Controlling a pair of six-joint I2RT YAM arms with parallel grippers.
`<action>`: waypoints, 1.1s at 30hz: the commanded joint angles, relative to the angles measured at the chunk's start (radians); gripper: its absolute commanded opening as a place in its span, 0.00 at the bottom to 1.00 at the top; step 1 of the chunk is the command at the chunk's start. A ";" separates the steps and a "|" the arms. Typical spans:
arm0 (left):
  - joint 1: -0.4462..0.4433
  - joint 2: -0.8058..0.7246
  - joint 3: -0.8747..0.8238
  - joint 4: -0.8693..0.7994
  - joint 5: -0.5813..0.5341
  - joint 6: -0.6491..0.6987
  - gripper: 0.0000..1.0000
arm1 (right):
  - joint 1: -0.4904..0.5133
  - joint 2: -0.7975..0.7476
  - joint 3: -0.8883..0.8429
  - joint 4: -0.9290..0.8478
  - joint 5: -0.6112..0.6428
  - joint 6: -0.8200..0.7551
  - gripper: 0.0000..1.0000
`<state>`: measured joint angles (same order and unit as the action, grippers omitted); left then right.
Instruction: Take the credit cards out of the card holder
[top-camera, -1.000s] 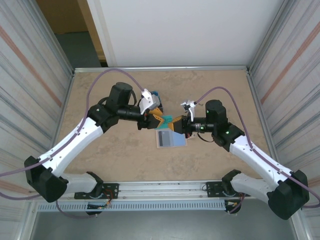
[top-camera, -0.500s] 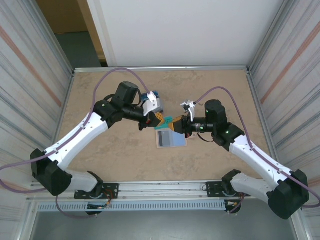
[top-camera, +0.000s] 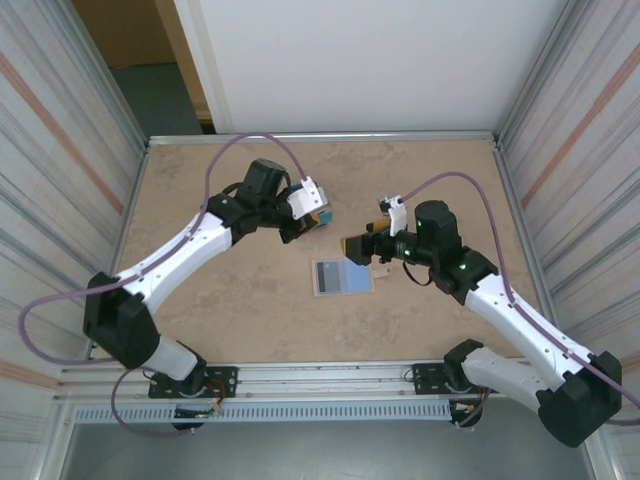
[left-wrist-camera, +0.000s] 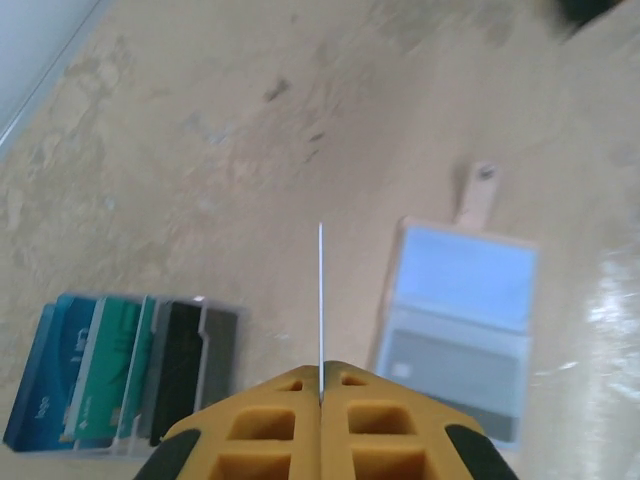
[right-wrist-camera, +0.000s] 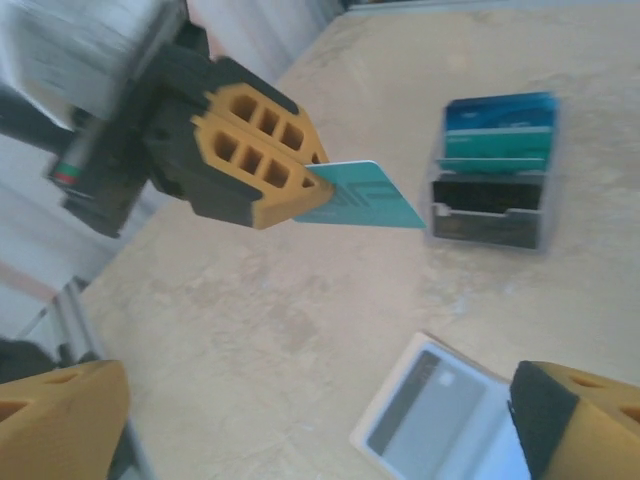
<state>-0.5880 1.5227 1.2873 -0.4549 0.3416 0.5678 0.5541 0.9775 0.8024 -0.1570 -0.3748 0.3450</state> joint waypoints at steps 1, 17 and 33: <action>0.029 0.074 0.056 0.048 -0.072 0.081 0.00 | -0.008 -0.017 0.041 -0.061 0.160 0.037 0.99; 0.106 0.376 0.231 0.095 0.003 0.170 0.00 | -0.012 0.007 0.070 -0.123 0.330 0.088 0.99; 0.152 0.464 0.260 0.126 -0.003 0.136 0.00 | -0.014 0.057 0.071 -0.108 0.304 0.104 0.99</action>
<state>-0.4522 1.9724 1.5082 -0.3424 0.3237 0.7101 0.5476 1.0336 0.8547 -0.2707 -0.0719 0.4229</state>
